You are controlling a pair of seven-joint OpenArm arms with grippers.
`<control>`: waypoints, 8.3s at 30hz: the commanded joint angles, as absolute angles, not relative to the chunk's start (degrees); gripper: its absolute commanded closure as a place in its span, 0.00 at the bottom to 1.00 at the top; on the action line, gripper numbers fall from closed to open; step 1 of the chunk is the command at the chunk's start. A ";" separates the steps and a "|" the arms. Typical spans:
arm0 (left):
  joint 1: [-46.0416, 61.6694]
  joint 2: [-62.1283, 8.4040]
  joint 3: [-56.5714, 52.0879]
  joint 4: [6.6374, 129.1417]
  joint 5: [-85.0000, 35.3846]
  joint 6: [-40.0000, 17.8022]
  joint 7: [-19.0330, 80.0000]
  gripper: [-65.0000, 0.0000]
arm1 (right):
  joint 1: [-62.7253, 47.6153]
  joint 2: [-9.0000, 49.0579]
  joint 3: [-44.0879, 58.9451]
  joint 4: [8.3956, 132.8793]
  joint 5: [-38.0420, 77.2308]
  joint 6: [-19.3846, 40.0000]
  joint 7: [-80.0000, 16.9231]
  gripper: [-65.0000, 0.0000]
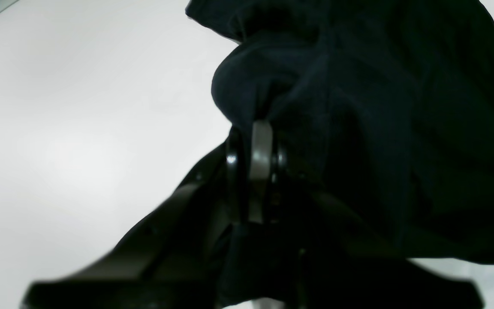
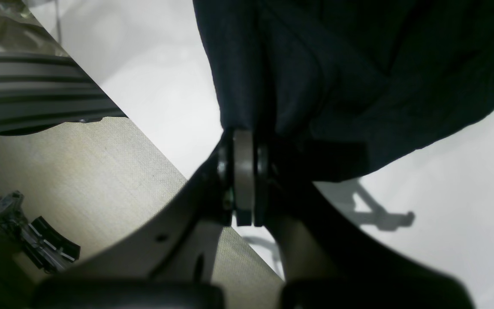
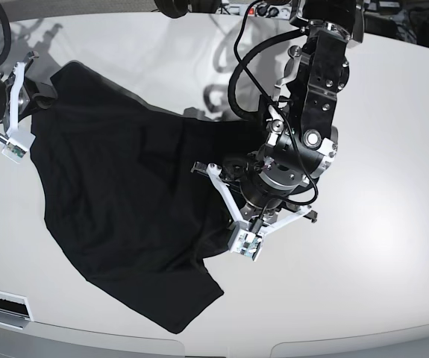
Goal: Layout the t-shirt on the table in an organized manner, then fold the t-shirt properly
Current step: 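Drag the shirt fabric with the left gripper further outward and lay it, then release and regrasp the shirt corner with the left gripper, then lift the shirt with both grippers and shake it taut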
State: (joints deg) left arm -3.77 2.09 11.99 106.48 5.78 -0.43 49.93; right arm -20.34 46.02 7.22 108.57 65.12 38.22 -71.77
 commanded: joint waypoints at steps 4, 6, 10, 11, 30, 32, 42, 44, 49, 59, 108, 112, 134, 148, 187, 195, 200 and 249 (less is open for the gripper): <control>-4.75 2.52 11.94 106.94 6.28 -0.01 48.07 0.57 | -20.03 47.31 7.81 109.21 66.00 38.59 -71.11 1.00; -4.78 2.52 11.94 106.08 6.37 -0.01 48.07 0.38 | -20.05 47.31 7.81 109.21 66.00 38.59 -71.13 1.00; -4.78 2.55 11.94 105.62 6.85 0.97 49.50 0.37 | -20.03 47.33 7.81 109.21 66.00 38.59 -71.13 1.00; -4.78 2.55 11.94 105.71 6.85 2.26 50.46 0.37 | -20.03 47.33 7.81 109.21 66.00 38.59 -71.11 1.00; 7.16 -0.38 11.94 105.47 7.49 6.39 49.41 0.37 | -20.18 47.31 7.81 109.21 66.00 38.57 -71.11 1.00; 6.87 -0.86 11.94 104.68 9.32 7.57 49.10 0.37 | -20.16 47.31 7.81 109.21 66.02 38.57 -71.09 1.00; 1.80 -1.06 11.99 90.30 4.75 4.56 44.88 0.38 | -20.18 47.29 7.81 109.21 66.02 38.37 -71.11 1.00; 0.49 -0.80 11.99 88.33 3.53 3.25 45.76 0.46 | -20.18 47.29 7.81 109.21 66.02 38.37 -71.11 1.00; -2.72 -0.16 11.99 90.43 4.64 2.98 52.84 1.00 | -20.18 47.29 7.81 109.21 66.02 38.39 -71.11 1.00; -3.25 -1.17 11.99 115.39 6.79 1.65 52.10 1.00 | -20.18 47.31 7.81 109.21 65.98 38.39 -71.13 1.00; -37.19 -36.14 -1.41 67.11 -23.05 4.10 36.05 0.28 | -20.29 42.52 7.81 109.23 66.00 38.41 -72.18 1.00; -37.80 -36.27 -1.43 67.13 -22.90 2.42 46.35 0.28 | -20.29 42.52 7.81 109.23 66.00 38.41 -72.16 1.00; -10.66 -36.36 -1.58 69.38 -28.95 -24.27 54.96 0.29 | -20.29 42.54 7.81 109.21 65.98 38.59 -72.18 1.00; -7.14 -35.55 -1.52 69.21 -24.43 -26.00 43.22 0.29 | -20.29 42.54 7.81 109.23 66.00 38.59 -72.16 1.00; -10.48 -40.16 -12.82 83.35 -73.01 -36.49 69.56 1.00 | -20.16 42.57 7.81 109.21 63.92 38.57 -72.42 1.00; -10.17 -40.12 -33.50 80.03 -77.84 -33.91 71.88 1.00 | -20.14 42.59 7.81 109.21 62.52 38.54 -72.38 1.00; -10.15 -40.12 -38.72 71.50 -76.55 -33.17 71.85 1.00 | -19.99 42.50 7.92 109.23 62.52 38.57 -69.23 1.00; -54.81 -44.56 -17.76 50.68 -85.00 -33.61 76.93 1.00 | 15.31 42.83 14.66 109.54 55.24 33.17 -67.42 1.00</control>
